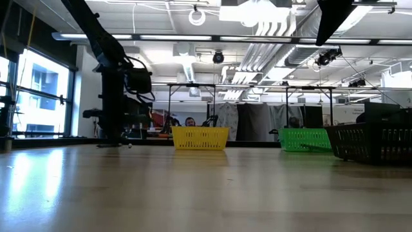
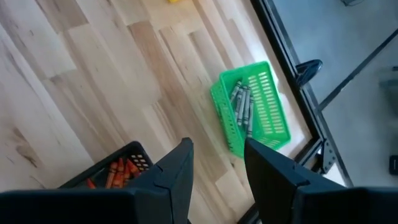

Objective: Sort crayons
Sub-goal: Put the blue crayon into the yellow basket

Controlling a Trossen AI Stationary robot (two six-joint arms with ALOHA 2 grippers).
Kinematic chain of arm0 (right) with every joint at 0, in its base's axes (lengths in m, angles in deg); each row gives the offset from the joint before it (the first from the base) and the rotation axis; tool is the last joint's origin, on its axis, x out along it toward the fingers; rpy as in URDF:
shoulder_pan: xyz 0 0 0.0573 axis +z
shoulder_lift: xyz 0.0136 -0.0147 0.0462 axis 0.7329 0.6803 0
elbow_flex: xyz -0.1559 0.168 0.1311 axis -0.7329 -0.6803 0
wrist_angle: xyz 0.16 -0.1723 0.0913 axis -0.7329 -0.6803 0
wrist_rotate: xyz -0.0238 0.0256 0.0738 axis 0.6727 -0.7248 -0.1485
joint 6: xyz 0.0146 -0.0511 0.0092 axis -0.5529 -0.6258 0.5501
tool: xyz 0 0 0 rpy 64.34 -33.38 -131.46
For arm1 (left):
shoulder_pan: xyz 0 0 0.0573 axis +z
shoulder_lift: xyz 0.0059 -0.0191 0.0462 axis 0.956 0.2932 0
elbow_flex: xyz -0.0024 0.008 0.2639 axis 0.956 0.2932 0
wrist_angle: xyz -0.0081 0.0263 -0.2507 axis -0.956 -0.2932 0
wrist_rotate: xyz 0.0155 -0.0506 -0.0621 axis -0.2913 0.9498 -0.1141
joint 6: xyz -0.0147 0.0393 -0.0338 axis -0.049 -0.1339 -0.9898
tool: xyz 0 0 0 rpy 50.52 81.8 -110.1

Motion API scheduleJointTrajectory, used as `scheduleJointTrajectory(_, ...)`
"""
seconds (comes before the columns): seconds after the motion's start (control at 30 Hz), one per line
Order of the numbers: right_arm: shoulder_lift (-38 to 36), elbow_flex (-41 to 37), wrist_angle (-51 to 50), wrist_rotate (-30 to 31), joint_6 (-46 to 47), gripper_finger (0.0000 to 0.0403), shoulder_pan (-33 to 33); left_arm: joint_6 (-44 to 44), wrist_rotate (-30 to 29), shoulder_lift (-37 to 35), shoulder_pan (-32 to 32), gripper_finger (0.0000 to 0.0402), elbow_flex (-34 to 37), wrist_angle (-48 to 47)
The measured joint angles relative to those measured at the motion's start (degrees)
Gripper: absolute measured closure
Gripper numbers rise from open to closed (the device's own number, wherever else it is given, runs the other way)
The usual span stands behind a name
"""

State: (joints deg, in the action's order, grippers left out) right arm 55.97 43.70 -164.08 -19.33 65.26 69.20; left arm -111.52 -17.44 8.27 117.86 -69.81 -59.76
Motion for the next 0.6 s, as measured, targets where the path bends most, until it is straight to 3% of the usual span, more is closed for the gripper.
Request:
scheduleJointTrajectory(0.13,-0.7,0.7,0.1,1.0,-1.9,0.0265,-1.7,2.6,3.2,-4.0,0.0,0.04,0.7,-1.0)
scheduleJointTrajectory(0.4,-7.7,0.8,1.6,8.6,-3.7,0.0265,-9.9,8.0,6.2,-15.3,-2.8,0.0401,0.3,2.2)
scheduleJointTrajectory(0.6,-11.2,0.8,15.6,8.2,-16.6,0.0265,-18.3,12.9,10.7,-22.5,-8.0,0.0401,0.2,9.9)
